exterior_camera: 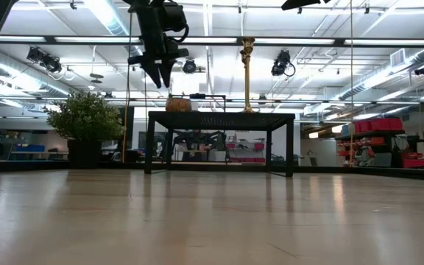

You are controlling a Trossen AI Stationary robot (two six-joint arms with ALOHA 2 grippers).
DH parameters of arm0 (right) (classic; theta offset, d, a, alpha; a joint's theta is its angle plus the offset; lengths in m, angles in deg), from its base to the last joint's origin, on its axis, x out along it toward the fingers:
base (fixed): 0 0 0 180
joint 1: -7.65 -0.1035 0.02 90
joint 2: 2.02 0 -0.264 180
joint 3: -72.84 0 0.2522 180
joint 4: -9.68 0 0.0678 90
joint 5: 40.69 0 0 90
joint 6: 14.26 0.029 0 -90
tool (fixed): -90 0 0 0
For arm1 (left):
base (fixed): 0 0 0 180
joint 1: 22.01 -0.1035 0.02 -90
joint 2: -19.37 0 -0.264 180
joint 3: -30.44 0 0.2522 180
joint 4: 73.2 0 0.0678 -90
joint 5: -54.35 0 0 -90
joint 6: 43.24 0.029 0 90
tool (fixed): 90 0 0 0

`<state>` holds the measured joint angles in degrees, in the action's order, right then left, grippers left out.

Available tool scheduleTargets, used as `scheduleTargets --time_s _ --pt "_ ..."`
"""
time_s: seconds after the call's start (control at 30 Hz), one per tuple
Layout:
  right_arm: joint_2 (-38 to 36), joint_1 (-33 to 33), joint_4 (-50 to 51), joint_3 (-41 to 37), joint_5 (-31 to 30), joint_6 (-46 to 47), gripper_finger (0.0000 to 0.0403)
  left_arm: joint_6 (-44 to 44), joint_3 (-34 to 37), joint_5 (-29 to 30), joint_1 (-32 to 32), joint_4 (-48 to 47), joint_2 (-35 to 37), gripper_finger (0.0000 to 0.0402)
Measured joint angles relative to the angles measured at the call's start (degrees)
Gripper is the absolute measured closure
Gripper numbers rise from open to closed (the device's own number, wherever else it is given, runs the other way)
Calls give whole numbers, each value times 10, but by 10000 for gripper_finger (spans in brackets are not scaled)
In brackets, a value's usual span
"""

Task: Pick & Place candle stick holders
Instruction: Adjust the scented candles on the shelf

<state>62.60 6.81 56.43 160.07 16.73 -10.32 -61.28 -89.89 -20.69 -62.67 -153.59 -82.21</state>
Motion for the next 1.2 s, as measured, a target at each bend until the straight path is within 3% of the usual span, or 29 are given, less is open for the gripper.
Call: scheduleTargets --time_s 0.4,0.73,1.2 --pt "0 0 0 0 0 0 66 27 1 0 0 8 -1 393" --pt "0 0 0 0 0 0 66 28 1 -3 0 9 -6 399" --pt "0 0 0 0 0 15 66 28 2 -59 9 -12 -91 401"
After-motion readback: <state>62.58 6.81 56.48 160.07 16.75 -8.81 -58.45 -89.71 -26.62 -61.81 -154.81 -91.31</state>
